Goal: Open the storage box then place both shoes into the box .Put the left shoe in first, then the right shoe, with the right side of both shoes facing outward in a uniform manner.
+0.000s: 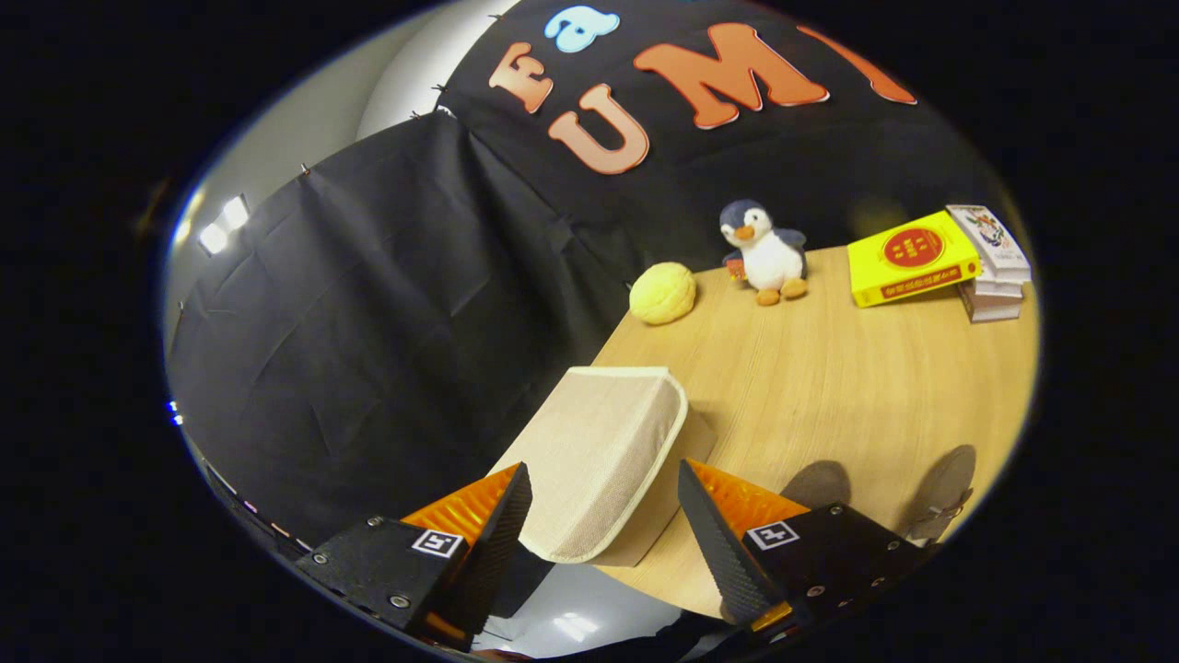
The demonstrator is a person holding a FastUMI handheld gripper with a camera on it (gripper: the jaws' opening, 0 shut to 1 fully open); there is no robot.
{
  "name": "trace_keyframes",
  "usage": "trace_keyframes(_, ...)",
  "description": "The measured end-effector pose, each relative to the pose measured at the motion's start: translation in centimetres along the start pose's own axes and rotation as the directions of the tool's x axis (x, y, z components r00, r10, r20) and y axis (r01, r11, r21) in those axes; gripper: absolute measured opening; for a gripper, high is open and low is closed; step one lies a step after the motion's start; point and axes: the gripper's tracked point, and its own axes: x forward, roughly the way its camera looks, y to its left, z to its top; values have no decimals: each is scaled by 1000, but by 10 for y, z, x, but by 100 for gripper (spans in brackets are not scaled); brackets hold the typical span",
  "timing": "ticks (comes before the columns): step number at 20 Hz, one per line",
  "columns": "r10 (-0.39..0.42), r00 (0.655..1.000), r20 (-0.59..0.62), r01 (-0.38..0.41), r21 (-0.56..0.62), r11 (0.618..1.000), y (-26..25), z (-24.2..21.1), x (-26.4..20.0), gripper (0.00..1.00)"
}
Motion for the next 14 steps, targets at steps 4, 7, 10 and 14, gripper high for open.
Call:
trace_keyframes(4, 16, 994, -110, -12, 29, 999, -5, -38, 40, 96)
trace_keyframes(7, 27, 987, -160, -15, 75, 997, -8, -55, 60, 96)
trace_keyframes(10, 40, 983, -181, -15, 138, 990, -8, -66, 78, 96)
trace_keyframes(14, 73, 978, -197, -30, 212, 977, -5, -74, 90, 96)
